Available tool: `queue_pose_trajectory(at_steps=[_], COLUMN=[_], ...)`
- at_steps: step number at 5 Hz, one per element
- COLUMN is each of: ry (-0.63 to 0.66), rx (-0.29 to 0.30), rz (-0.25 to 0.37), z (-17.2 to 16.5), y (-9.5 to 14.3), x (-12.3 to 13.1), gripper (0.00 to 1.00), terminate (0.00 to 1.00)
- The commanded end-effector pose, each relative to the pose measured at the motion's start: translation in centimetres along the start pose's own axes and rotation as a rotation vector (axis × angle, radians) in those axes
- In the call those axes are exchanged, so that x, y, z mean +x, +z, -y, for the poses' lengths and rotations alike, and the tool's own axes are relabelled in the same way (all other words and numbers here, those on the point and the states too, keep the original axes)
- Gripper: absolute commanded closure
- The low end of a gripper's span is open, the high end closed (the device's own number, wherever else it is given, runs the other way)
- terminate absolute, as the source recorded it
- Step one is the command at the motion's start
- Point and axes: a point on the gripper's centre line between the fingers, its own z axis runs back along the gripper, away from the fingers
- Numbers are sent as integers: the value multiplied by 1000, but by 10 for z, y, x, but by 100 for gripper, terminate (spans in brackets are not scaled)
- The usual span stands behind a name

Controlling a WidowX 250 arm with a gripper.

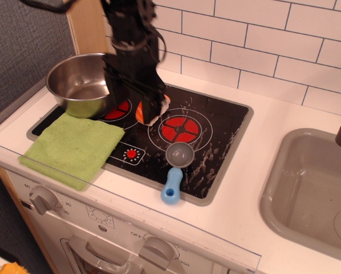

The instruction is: Put the sushi in the pot

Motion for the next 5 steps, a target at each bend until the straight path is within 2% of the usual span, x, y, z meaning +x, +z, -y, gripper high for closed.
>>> queue_pose_trajectory(at_steps=[1, 2, 3, 4, 5], ry=[36, 43, 25, 18, 26], rx=[-6, -17, -20, -26, -36], rz=[-26, -42, -24, 14, 99], z=[-7, -7, -4, -2, -19], y=[-20, -30, -28, -10, 24], x=[23, 30, 34, 36, 41], gripper=[0, 0, 100, 100, 100], terminate=[0, 0, 0, 0, 0])
